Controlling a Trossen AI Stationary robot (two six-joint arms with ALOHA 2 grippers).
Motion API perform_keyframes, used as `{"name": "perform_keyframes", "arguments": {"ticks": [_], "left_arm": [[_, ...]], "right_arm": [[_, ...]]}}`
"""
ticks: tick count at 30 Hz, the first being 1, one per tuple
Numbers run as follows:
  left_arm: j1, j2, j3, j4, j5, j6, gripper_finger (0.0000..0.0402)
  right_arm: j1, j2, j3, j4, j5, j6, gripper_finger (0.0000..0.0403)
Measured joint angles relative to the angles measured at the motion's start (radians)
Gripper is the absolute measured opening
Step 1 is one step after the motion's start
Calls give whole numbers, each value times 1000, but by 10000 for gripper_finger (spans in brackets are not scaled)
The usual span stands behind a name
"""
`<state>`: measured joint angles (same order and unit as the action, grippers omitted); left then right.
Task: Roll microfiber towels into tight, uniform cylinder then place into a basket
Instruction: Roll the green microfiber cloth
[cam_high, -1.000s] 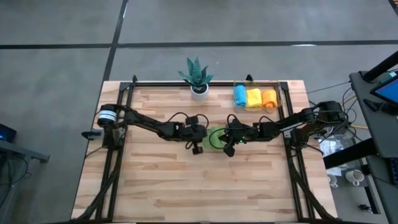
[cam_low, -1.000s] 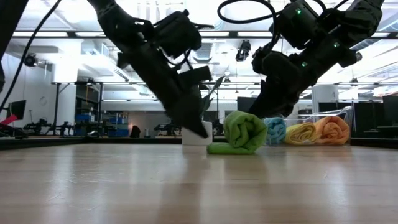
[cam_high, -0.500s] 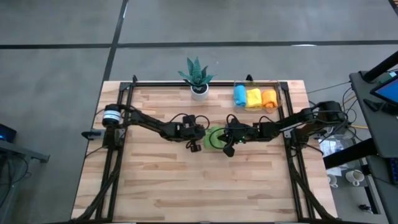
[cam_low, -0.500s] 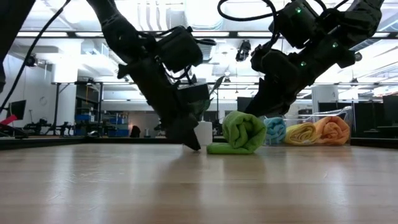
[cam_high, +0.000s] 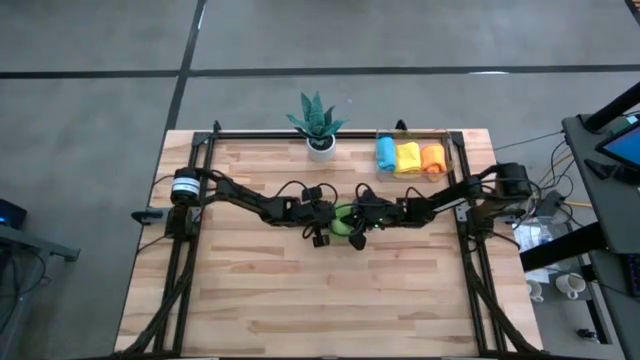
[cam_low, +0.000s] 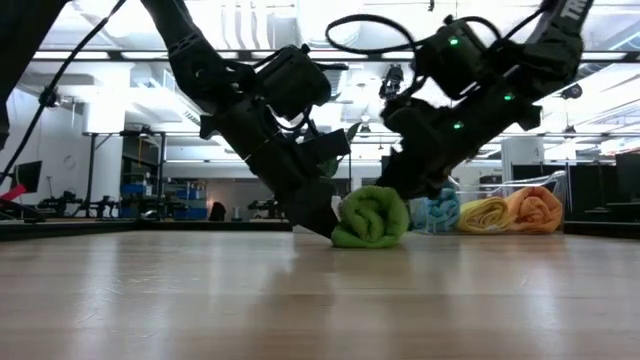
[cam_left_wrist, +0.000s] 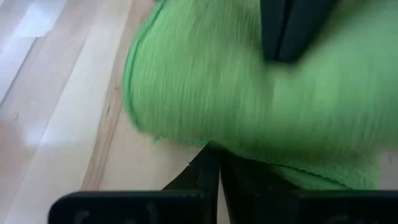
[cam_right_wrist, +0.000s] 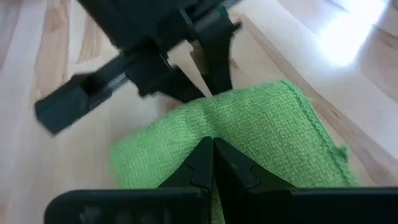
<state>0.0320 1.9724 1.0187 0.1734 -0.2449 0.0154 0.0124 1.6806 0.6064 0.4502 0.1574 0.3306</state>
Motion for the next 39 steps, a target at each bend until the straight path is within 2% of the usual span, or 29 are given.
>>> {"name": "perform_keyframes", "arguments": {"ticks": [8,17,20,23,27,30,35,39], "left_arm": [[1,-9,-3,-14,-1,0,0],[2,-112,-13,-254,-23,-11,0],[-1,-149,-14,-283,-58,-36,0],[-6,-171,-20,-231,-90,-36,0],[-12,-173,-65,-41,-89,-6,0],[-12,-175,-117,104,-36,24,0],[-6,-175,-166,212,77,25,0],[-6,-156,-168,253,127,26,0]], "right_arm": [[0,126,125,-22,0,-59,8],[0,147,153,-78,0,-62,8],[0,139,151,-81,0,-63,8],[0,139,151,-81,0,-70,8],[0,139,150,-88,0,-81,8],[0,139,150,-93,0,-81,8],[0,138,151,-93,0,-81,8],[0,138,151,-94,0,-82,8]]}}
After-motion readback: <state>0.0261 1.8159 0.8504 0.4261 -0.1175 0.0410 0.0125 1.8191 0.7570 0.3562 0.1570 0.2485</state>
